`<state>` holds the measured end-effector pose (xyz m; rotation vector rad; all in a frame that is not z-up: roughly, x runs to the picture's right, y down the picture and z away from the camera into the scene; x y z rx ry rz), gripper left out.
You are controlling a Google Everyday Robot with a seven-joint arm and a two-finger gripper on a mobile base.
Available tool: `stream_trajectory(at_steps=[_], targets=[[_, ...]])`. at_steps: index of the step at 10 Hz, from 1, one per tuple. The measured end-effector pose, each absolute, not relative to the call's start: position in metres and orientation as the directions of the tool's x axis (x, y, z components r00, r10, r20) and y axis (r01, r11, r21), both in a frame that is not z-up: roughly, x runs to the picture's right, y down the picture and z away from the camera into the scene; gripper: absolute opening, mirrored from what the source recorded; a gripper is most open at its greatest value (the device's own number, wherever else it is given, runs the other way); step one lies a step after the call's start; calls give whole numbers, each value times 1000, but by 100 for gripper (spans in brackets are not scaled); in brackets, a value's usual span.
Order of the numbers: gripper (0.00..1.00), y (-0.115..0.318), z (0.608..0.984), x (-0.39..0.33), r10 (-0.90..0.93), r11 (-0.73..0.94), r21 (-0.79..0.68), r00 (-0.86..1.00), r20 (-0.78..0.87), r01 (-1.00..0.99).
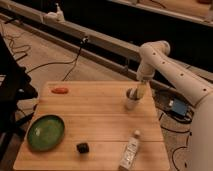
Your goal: Knock the eraser over
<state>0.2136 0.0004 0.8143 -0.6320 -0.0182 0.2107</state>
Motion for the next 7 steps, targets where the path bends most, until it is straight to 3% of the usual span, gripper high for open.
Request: stream_trajectory(at_steps=[6, 7], targets=[[80, 0, 814, 214, 201, 786, -588, 978, -47, -190], [76, 0, 814, 214, 201, 786, -588, 978, -47, -190]])
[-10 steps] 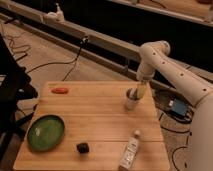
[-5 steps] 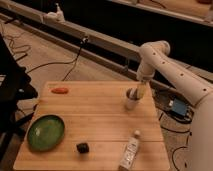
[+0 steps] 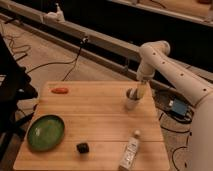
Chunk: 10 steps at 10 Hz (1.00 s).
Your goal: Knock the eraser over
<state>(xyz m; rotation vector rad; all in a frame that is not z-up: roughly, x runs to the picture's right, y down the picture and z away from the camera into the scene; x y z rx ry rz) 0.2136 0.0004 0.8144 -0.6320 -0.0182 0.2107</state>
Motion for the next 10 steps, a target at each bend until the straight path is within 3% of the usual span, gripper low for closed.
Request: stream_trajectory(at_steps=[4, 6, 8, 10], targets=[[38, 0, 814, 214, 201, 786, -588, 978, -47, -190], [14, 4, 814, 208, 209, 779, -599, 977, -28, -184], [1, 9, 809, 189, 233, 764, -625, 972, 38, -159], [0, 13, 797, 164, 247, 755, -648, 960, 133, -105]])
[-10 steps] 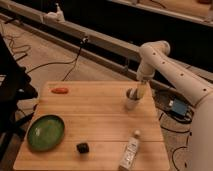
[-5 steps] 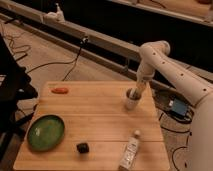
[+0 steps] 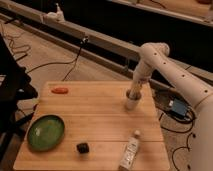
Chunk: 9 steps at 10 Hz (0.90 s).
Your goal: Knock the eraser over
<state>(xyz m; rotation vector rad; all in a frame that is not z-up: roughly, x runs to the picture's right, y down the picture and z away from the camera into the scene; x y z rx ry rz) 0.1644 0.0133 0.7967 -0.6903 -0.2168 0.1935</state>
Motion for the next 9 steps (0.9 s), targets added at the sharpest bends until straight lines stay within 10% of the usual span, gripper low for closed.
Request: stream_trajectory(at_steps=[9], targets=[[0, 130, 749, 84, 175, 649, -733, 898, 404, 203]])
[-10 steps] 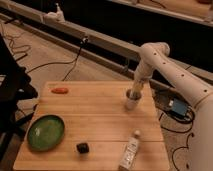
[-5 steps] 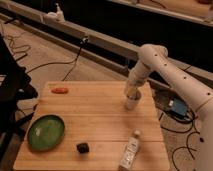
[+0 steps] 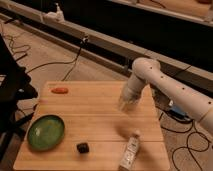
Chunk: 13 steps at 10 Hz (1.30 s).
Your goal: Knock the eraser over
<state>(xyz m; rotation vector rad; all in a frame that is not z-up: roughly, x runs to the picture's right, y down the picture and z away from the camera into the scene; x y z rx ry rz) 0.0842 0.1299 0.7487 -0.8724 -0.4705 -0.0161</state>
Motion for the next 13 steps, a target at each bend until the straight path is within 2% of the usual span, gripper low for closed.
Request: stream_trajectory(at_steps=[2, 8, 11, 13], targets=[[0, 156, 737, 72, 156, 619, -739, 881, 448, 266], [0, 158, 736, 72, 147, 614, -740, 882, 448, 274], [0, 185, 732, 56, 1, 573, -724, 883, 470, 385], [0, 202, 727, 38, -35, 546, -712, 861, 508, 442]])
